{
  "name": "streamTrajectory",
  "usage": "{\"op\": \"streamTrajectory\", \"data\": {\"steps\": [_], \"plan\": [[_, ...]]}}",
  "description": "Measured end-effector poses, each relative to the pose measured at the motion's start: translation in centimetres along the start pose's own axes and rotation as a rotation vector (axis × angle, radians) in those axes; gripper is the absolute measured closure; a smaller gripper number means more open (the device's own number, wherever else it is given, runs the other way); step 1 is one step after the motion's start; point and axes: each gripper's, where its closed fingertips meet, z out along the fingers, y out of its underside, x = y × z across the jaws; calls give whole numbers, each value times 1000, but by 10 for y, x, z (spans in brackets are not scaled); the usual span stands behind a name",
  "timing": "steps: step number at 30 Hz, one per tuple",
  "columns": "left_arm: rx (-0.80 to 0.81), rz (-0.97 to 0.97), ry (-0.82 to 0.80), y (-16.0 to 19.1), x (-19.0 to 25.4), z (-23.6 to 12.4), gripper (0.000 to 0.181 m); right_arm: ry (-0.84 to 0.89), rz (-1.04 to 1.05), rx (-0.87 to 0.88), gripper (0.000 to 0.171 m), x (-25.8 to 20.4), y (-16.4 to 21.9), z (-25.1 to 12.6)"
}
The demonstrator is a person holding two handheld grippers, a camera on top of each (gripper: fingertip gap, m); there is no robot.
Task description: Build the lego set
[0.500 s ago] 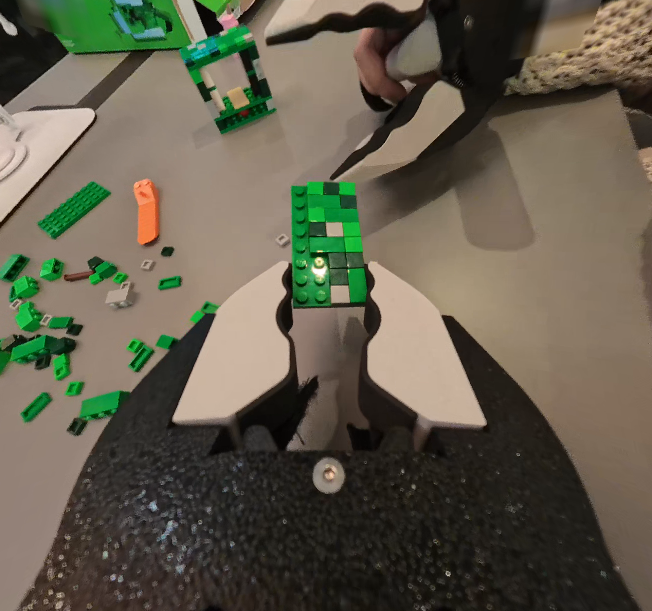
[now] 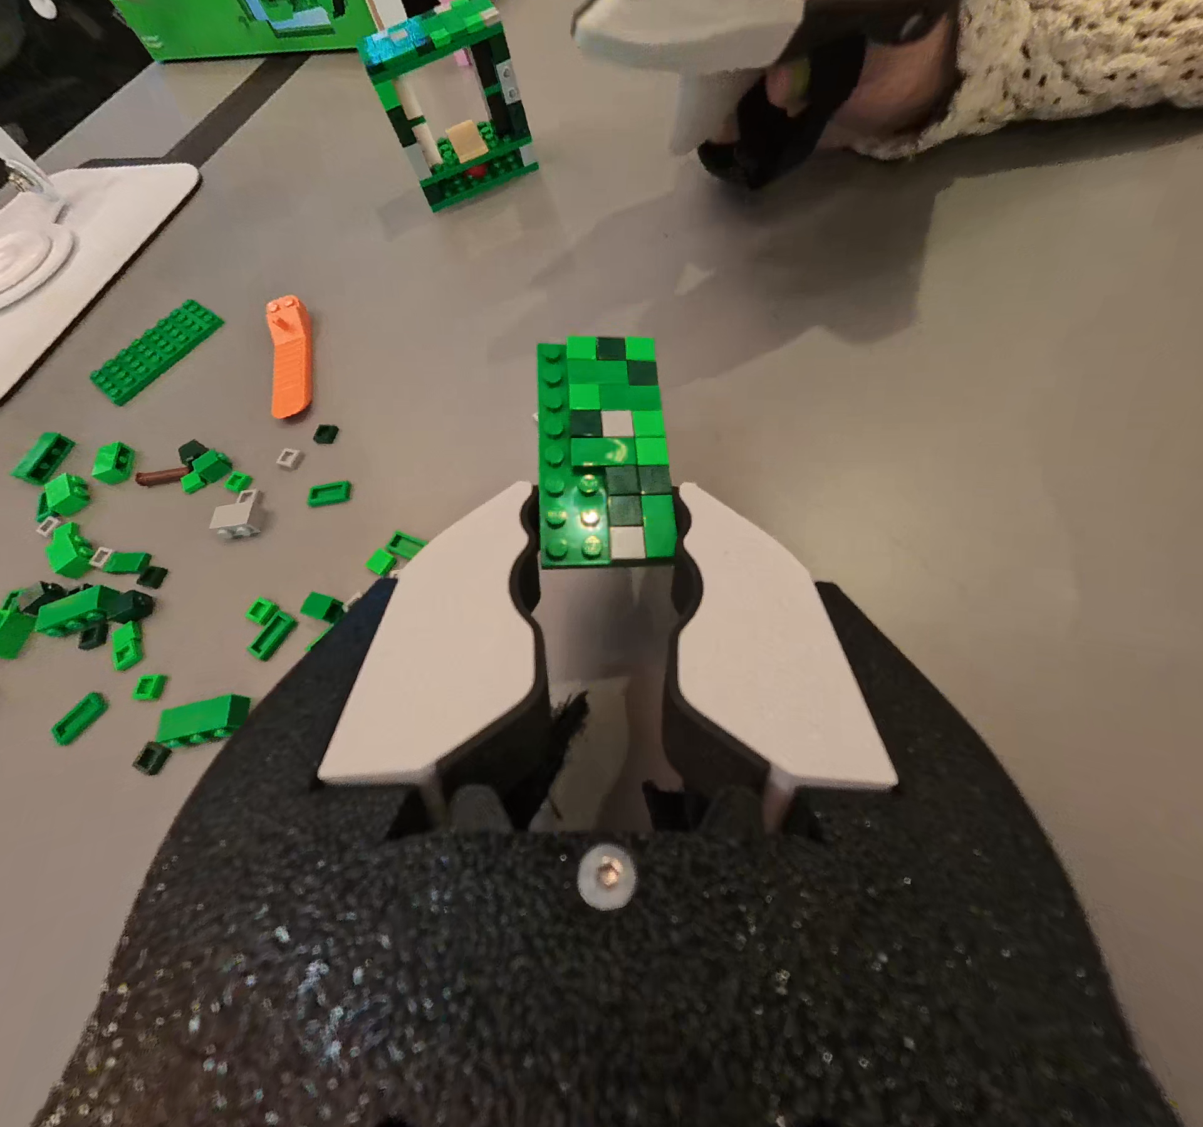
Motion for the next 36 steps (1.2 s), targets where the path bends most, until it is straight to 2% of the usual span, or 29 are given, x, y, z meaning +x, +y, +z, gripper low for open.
{"op": "streamTrajectory", "data": {"steps": [13,18,24,28,29,32,36], "plan": [[-4,2,12,0,2,1,144,50,128,-21,134,17,9,3],[-3,1,9,0,1,1,144,37,229,-5,145,19,8,3],[-4,6,4,1,0,1,144,29,209,-10,154,16,8,4],[-8,17,-12,2,-2,2,144,21,200,-8,166,13,7,4],[-6,20,-21,2,-3,1,144,18,199,-5,171,13,7,4],[8,32,-77,0,-10,-1,144,-7,207,-5,171,9,6,4],[126,104,-308,-19,-39,-22,144,-34,222,-2,171,6,5,4]]}}
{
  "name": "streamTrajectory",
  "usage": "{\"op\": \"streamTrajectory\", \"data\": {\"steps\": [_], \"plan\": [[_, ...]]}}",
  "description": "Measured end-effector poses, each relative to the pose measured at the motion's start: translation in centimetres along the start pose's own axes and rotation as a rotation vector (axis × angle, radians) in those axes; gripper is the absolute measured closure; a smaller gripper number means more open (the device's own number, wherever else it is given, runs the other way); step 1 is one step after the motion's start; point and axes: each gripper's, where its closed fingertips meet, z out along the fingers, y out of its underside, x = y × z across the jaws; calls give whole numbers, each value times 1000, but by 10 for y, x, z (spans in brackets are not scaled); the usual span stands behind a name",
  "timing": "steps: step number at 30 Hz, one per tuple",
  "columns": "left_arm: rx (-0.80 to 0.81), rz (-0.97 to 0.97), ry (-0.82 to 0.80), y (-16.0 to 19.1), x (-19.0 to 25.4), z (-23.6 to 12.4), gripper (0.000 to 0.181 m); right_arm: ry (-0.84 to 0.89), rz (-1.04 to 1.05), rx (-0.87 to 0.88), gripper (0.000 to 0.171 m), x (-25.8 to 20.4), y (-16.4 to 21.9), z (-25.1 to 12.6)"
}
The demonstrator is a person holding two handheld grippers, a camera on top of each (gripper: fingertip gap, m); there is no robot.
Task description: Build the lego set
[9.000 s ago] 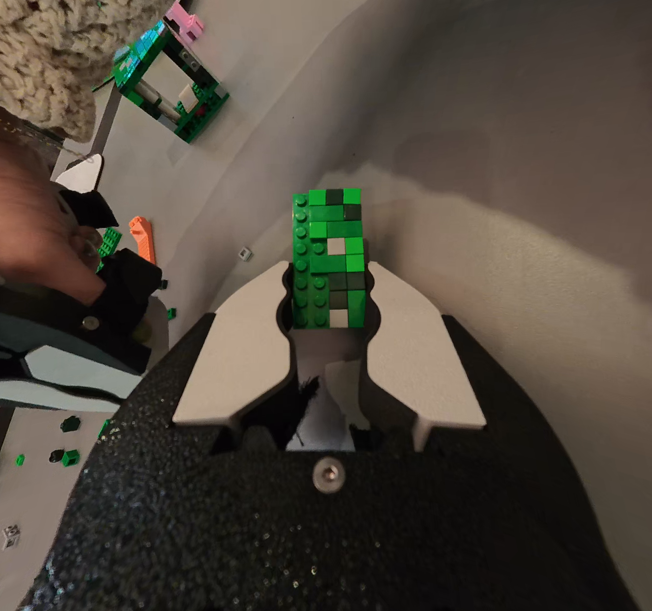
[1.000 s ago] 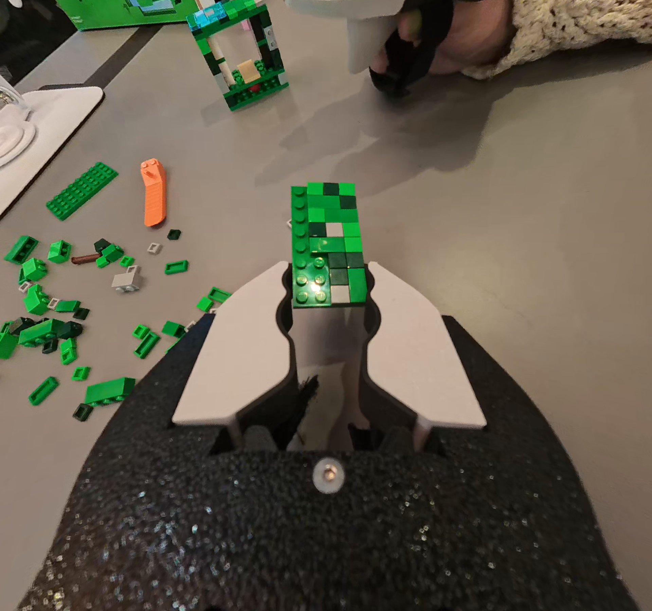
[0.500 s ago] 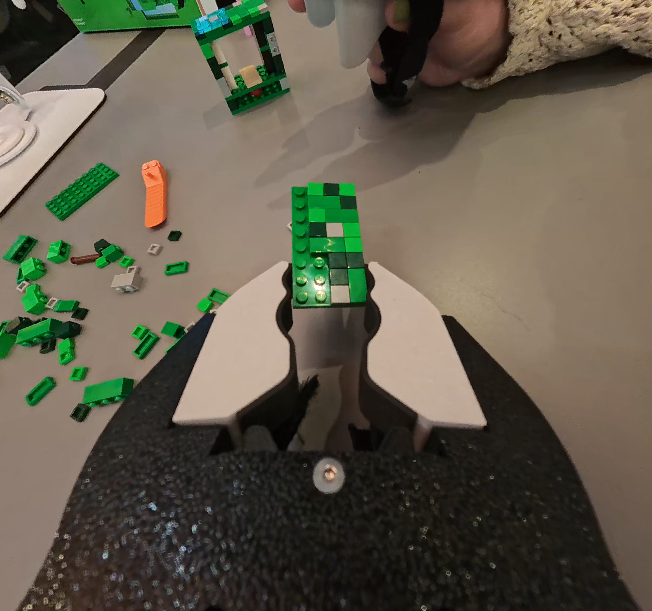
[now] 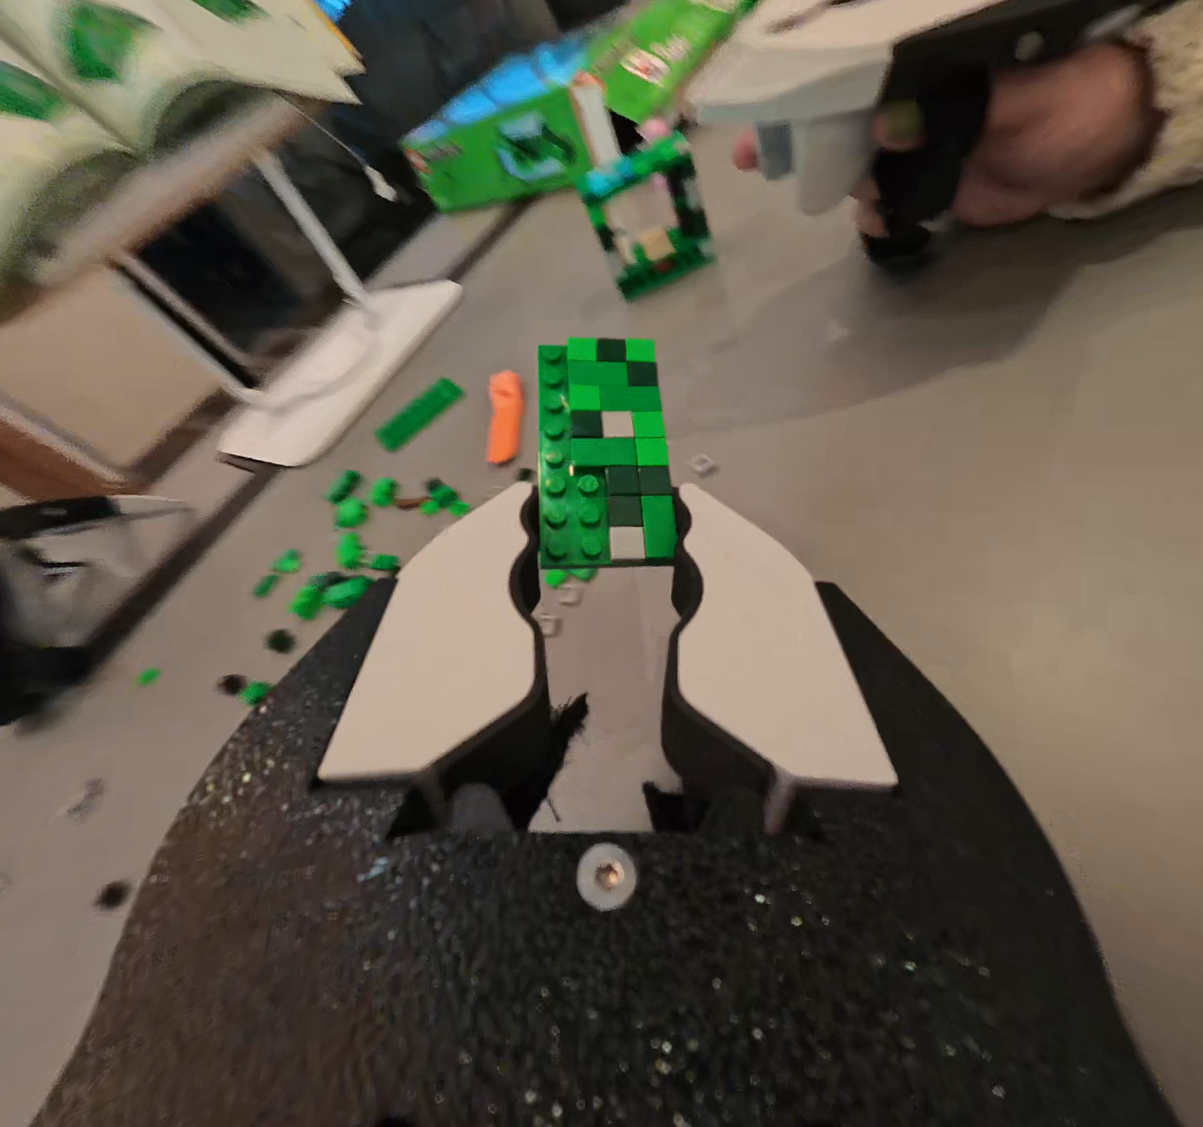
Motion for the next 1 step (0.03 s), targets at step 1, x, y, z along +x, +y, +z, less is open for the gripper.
{"op": "streamTrajectory", "data": {"steps": [1], "plan": [[24,13,-53,-4,-9,-4,144,-3,2,0,171,0,0,0]]}}
